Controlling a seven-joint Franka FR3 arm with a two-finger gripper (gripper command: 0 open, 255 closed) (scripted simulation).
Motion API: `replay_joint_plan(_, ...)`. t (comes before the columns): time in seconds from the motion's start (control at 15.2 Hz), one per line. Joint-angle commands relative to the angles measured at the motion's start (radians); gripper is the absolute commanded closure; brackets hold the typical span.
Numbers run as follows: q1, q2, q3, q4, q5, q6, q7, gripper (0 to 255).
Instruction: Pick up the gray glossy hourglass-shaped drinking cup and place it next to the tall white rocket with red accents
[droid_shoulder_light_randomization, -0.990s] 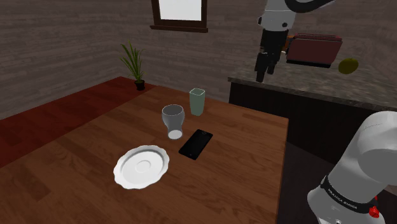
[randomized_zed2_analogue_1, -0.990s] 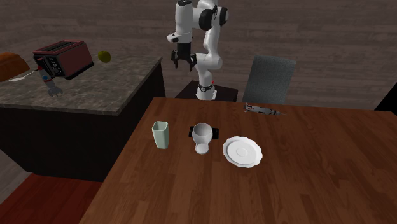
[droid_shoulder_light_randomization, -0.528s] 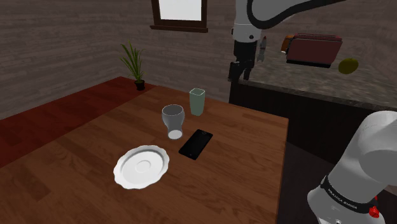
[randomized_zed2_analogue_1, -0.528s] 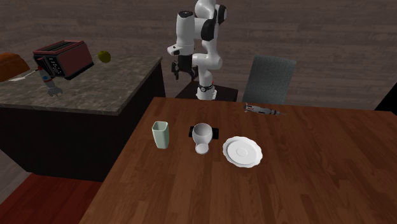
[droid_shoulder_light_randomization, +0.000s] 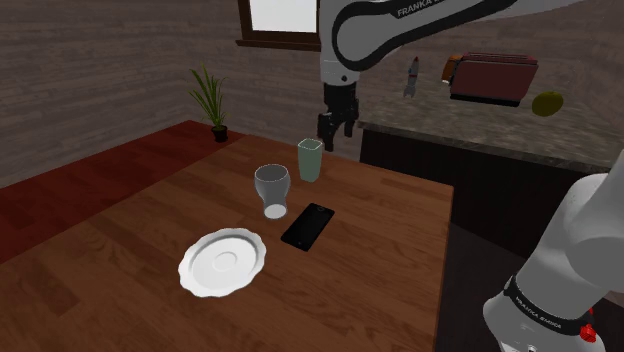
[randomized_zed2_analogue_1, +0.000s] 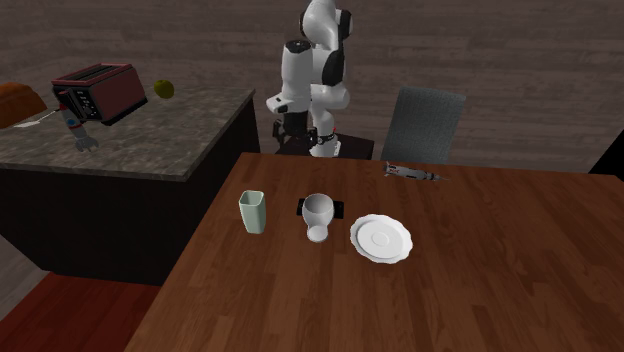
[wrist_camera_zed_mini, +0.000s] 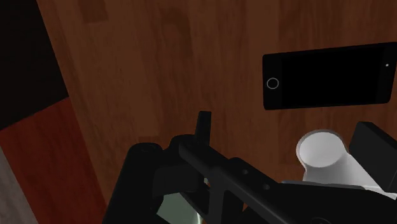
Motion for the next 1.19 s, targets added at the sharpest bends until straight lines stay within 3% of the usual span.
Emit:
replay_joint_plan(0.0,0.010,0.078,0.014,0.058,-0.010,0.015,0.020,0)
replay_joint_plan(0.79,0.097,0.556,0.050,0.541,-0.096,-0.023,0.101,0)
replay_joint_plan(1.12,0.094,0.569,0.046,0.493,-0.101,0.038,0.105,0)
